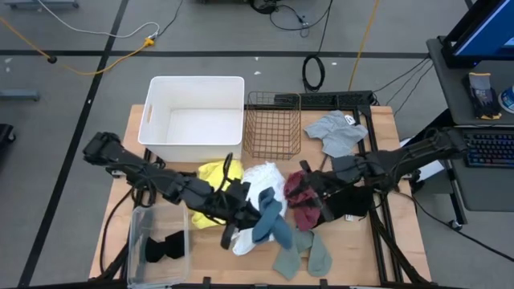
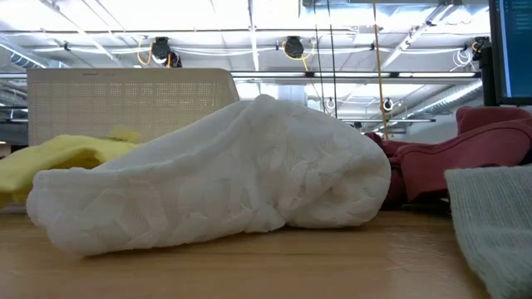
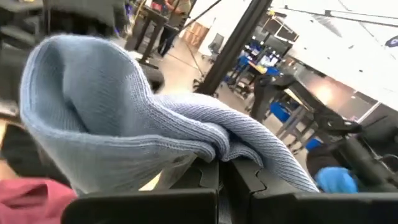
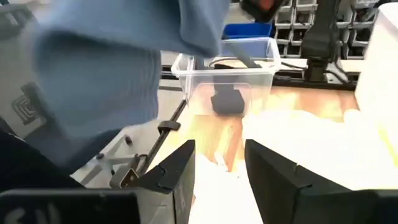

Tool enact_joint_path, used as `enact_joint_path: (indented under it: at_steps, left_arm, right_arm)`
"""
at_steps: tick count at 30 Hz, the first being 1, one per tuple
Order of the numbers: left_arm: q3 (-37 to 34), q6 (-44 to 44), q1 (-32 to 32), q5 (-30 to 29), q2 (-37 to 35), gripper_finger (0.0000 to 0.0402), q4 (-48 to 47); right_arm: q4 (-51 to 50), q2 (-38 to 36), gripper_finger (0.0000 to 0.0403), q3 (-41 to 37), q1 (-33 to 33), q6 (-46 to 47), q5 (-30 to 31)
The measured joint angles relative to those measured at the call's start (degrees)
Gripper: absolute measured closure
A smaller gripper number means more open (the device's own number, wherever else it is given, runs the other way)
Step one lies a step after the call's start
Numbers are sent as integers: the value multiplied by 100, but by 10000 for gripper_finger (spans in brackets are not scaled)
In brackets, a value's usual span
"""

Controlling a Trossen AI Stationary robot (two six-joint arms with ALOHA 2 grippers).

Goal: Pick & Place Cloths
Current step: Put the teal sock into the transparent bin

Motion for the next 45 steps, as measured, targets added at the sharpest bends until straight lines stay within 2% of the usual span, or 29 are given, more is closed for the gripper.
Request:
enact_joint_path:
  at_steps: [6,13,21,36,45]
  left_arm:
    - [-4,-1102,-281,-25,-389,401,-787]
    - [-4,-2890,-629,-143,-744,401,-2240]
    - [-7,-4566,-1128,19,-1088,401,-3806]
    - [-7,-6486,-1979,52,-1824,402,-5601]
    - [-7,-7566,-2302,816,-2076,402,-6582]
  right_arm:
    - [-542,-206,272,5,0,-14,9]
    - [-760,-231,271,8,-7,-46,17]
    - [-758,-239,273,10,-7,-120,22]
    - [-768,-238,273,10,-7,-153,24]
    - [-946,-238,273,10,-7,-153,24]
